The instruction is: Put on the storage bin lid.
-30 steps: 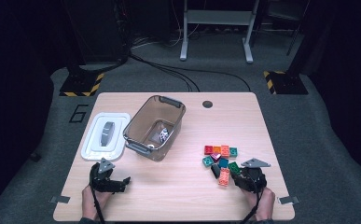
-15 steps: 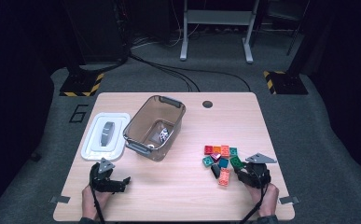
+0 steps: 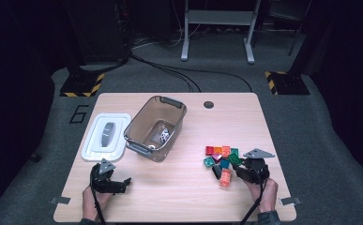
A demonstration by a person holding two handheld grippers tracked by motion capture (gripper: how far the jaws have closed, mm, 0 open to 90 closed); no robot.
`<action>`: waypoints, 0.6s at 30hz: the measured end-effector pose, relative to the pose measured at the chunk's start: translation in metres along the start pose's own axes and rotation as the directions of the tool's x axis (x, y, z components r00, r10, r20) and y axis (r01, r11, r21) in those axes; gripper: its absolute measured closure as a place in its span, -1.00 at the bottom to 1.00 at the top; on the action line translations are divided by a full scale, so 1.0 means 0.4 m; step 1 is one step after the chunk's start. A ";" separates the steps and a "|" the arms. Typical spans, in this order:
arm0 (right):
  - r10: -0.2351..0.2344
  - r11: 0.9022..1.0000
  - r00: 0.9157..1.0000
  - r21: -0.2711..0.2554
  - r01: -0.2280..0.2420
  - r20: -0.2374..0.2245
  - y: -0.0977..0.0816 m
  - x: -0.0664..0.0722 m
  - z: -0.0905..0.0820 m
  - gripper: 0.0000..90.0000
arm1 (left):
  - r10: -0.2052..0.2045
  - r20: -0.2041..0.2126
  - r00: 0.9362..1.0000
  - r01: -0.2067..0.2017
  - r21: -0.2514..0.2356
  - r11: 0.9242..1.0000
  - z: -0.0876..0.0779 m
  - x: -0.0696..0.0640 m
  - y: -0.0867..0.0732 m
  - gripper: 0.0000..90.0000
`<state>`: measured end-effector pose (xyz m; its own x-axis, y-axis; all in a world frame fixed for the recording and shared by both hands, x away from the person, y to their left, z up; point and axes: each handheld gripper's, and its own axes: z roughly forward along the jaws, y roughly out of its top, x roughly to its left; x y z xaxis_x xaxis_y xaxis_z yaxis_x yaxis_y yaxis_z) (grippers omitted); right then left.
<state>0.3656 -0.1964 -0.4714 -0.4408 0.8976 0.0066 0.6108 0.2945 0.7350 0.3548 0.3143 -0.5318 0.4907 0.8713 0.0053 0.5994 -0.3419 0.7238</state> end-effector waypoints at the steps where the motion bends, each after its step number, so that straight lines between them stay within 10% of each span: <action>1: -0.007 1.000 1.000 -0.001 0.007 -0.001 0.006 0.001 0.000 0.31 | 0.002 0.001 1.000 -0.002 0.000 1.000 0.000 0.000 0.000 -0.99; 18: -0.085 0.996 0.994 -0.020 0.083 -0.071 0.109 0.043 0.020 0.31 | 0.006 0.000 1.000 -0.006 0.007 1.000 0.000 0.000 0.002 -1.00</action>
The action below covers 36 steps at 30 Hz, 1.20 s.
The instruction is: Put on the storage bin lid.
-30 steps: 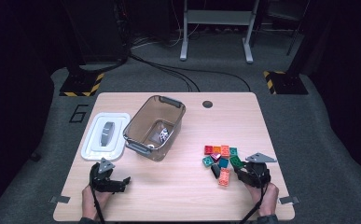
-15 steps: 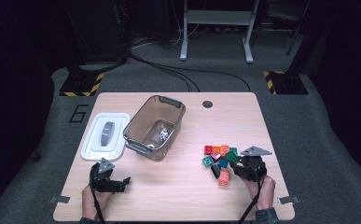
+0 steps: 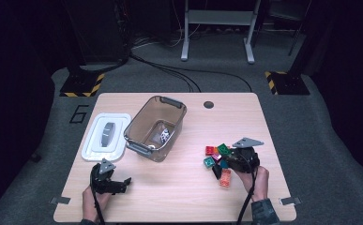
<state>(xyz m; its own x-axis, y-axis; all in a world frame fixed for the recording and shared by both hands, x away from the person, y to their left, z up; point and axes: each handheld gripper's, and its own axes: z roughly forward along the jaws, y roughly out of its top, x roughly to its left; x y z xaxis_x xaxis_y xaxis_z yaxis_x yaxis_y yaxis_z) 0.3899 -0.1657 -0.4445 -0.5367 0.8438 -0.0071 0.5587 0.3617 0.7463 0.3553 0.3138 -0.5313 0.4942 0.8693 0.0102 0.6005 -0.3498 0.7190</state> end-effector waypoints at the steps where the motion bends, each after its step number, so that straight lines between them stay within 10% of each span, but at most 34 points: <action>1: -0.006 1.000 1.000 -0.001 0.006 -0.003 0.006 0.001 0.002 0.31 | 0.000 0.000 1.000 0.000 0.000 1.000 0.000 0.000 0.000 -1.00; 36: -0.072 0.997 0.995 -0.015 0.071 -0.073 0.228 0.020 0.083 0.31 | -0.004 -0.005 1.000 0.004 -0.001 1.000 0.000 -0.002 -0.001 -0.99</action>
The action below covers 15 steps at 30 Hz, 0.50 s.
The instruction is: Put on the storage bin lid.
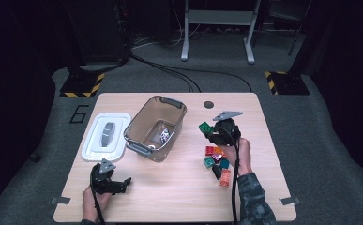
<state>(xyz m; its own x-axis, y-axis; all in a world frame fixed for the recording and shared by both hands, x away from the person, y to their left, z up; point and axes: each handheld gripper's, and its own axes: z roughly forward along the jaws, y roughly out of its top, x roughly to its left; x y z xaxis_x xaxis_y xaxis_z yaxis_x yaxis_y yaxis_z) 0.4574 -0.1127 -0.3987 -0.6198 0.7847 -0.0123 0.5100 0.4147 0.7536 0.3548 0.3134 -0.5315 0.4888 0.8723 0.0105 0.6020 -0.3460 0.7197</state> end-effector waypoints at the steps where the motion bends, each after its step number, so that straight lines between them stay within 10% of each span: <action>1: -0.004 1.000 1.000 -0.002 0.004 -0.010 0.011 -0.001 0.000 0.31 | 0.001 0.001 1.000 -0.001 0.000 1.000 0.000 0.000 0.000 -0.99; 15: -0.063 0.998 0.997 -0.027 0.062 -0.037 0.116 0.021 -0.001 0.31 | 0.002 0.001 1.000 -0.002 -0.002 1.000 0.000 0.000 0.000 -0.99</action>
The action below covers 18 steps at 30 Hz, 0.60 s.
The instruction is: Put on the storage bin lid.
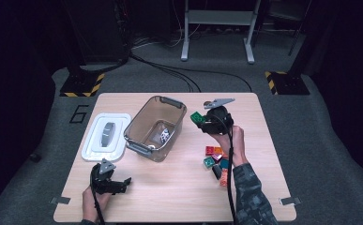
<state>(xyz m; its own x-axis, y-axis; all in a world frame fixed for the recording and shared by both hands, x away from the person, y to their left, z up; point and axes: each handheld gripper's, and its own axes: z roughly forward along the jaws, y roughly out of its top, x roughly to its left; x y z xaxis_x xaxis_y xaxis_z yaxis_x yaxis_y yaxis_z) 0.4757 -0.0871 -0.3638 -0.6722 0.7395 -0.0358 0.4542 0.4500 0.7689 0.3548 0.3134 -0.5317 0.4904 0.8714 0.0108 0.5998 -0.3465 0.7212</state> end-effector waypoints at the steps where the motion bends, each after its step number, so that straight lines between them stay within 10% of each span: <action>1: 0.000 1.000 1.000 0.000 0.000 0.000 0.000 0.000 0.000 0.31 | 0.000 0.000 1.000 0.000 0.000 1.000 0.000 0.000 0.000 -0.99; 18: -0.085 0.996 0.994 0.028 0.087 -0.065 0.119 0.062 0.066 0.31 | 0.011 0.002 1.000 -0.011 0.008 1.000 -0.001 0.002 0.000 -0.99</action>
<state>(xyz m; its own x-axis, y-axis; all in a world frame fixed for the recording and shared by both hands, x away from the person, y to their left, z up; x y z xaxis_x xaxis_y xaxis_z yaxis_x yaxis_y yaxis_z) 0.4960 -0.0344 -0.3449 -0.7450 0.6645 -0.0594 0.4100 0.5263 0.7449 0.3549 0.3142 -0.5312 0.4982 0.8669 0.0174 0.5991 -0.3587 0.7158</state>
